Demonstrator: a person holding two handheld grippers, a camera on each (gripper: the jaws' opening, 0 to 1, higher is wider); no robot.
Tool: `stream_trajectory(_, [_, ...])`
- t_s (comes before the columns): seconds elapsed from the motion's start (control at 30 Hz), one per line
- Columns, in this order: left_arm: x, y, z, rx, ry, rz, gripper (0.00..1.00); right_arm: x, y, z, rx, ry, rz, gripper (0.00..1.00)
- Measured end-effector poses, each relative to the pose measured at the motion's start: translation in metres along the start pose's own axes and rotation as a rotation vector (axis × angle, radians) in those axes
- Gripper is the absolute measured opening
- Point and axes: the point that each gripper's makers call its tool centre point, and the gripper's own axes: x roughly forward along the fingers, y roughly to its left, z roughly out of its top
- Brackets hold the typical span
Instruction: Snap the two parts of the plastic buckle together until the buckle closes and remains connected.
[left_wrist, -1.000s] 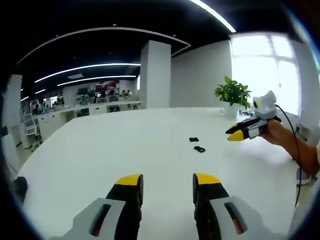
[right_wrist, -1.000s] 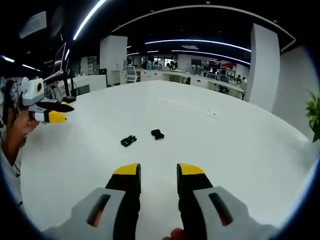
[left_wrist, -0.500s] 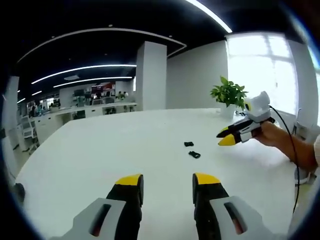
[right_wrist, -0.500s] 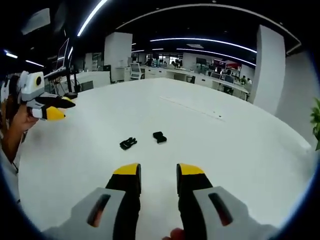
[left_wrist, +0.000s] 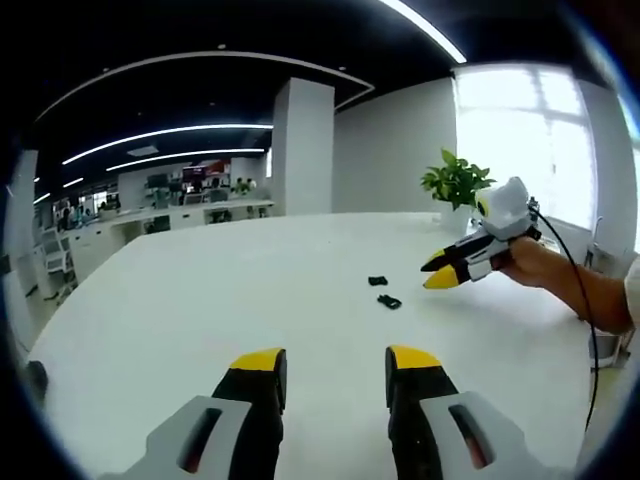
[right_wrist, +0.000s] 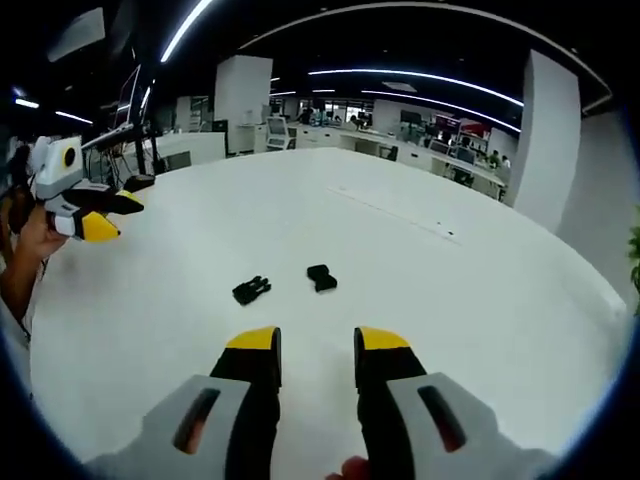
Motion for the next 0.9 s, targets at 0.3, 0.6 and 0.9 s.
stream_trajectory(0.3, [-0.003, 0.003, 0.001, 0.003, -0.001, 0.01, 0.39, 0.009, -0.001, 0.004, -0.016, 0.004, 0.009, 0.29])
stream_trajectory(0.6, [-0.005, -0.003, 0.003, 0.006, 0.0, -0.005, 0.39, 0.014, 0.002, 0.006, -0.02, 0.008, 0.026, 0.28])
stream_trajectory(0.9, [-0.007, -0.002, 0.004, 0.009, -0.005, 0.0, 0.39, 0.021, 0.007, 0.008, -0.021, 0.013, 0.048, 0.28])
